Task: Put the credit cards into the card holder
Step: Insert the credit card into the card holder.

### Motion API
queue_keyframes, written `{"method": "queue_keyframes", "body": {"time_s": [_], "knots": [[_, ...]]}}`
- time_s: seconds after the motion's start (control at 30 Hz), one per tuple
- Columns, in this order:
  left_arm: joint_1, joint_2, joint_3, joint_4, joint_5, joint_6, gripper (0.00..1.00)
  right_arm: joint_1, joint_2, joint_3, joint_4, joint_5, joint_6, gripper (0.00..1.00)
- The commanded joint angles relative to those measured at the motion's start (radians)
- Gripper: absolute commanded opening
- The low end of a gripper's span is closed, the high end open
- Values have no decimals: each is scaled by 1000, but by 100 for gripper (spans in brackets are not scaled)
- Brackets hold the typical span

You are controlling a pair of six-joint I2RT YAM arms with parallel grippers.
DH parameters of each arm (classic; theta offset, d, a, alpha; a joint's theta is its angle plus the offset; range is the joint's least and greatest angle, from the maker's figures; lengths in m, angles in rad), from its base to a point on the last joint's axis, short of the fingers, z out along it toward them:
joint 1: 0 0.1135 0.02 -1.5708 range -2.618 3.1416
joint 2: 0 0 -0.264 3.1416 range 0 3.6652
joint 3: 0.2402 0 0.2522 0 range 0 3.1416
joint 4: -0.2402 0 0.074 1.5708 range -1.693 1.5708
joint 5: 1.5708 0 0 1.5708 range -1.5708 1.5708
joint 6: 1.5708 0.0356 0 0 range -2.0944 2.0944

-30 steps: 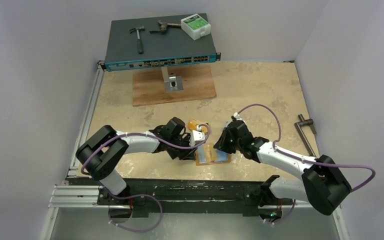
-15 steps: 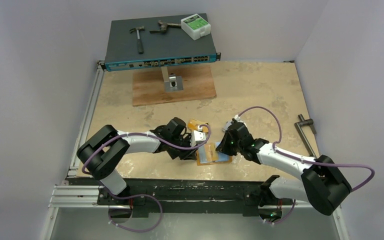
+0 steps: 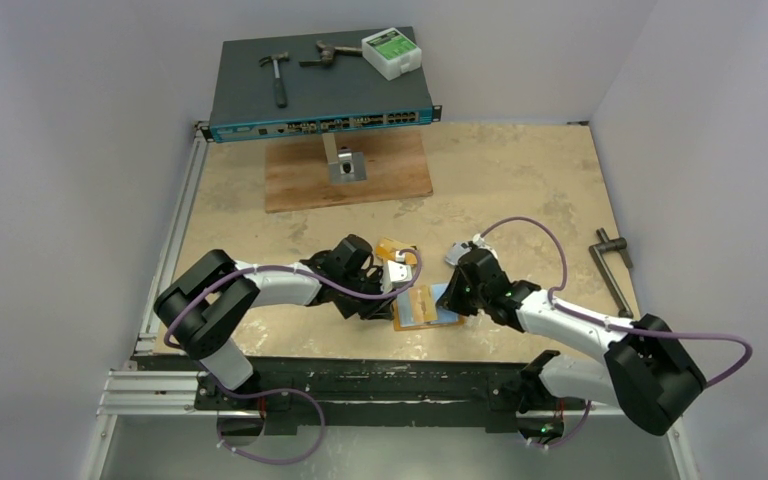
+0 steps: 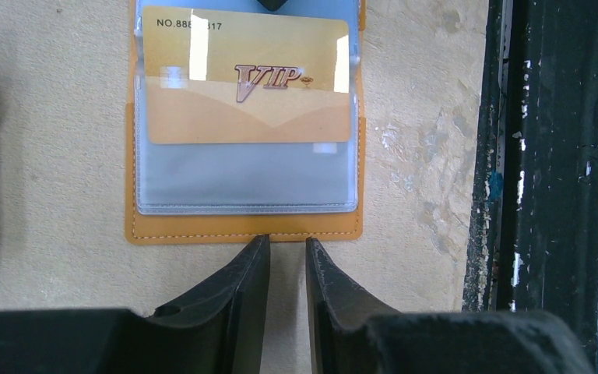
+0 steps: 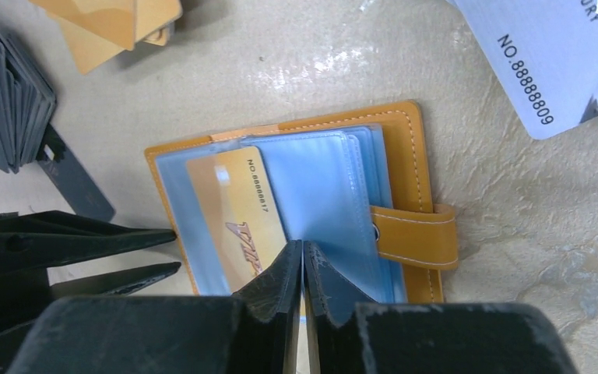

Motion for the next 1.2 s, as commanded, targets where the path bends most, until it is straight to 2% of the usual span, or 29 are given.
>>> {"method": "queue_keyframes", "body": {"time_s": [0.0, 0.23, 0.6, 0.83, 1.17], "knots": [[-5, 16, 13, -18, -6, 24, 23, -3, 25, -12, 43, -3, -4, 3], [-13, 19, 16, -19, -19, 14, 23, -3, 53, -13, 76, -29, -19, 0], [-19, 31, 16, -16, -13, 17, 23, 32, 39, -36, 84, -42, 1, 0], [-22, 33, 19, -18, -11, 17, 23, 116, 111, 35, 79, -10, 16, 0], [-21, 32, 20, -22, -8, 17, 23, 141, 146, 114, 28, 20, -26, 0]]}}
